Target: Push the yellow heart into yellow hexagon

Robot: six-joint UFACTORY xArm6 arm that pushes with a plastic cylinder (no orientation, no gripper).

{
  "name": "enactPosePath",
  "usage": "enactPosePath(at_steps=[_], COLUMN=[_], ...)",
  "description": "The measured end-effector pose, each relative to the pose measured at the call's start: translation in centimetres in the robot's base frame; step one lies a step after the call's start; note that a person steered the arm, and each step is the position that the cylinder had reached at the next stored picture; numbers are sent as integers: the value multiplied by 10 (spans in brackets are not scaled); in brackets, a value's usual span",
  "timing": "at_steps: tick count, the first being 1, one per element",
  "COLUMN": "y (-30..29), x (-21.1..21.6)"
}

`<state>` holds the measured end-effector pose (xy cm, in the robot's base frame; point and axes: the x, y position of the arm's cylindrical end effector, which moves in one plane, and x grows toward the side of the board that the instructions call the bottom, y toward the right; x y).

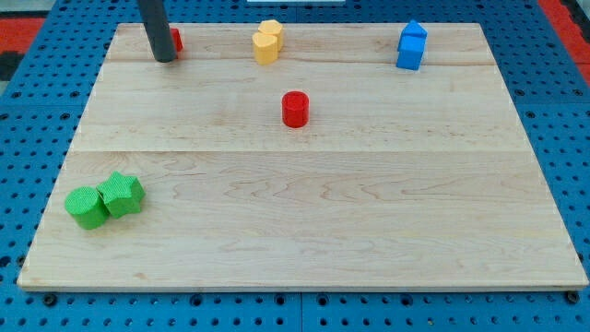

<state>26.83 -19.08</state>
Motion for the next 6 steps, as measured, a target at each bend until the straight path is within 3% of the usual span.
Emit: enactPosePath(at_steps=[3,5,6], y=[150,88,88], x=[-5,-21,-74])
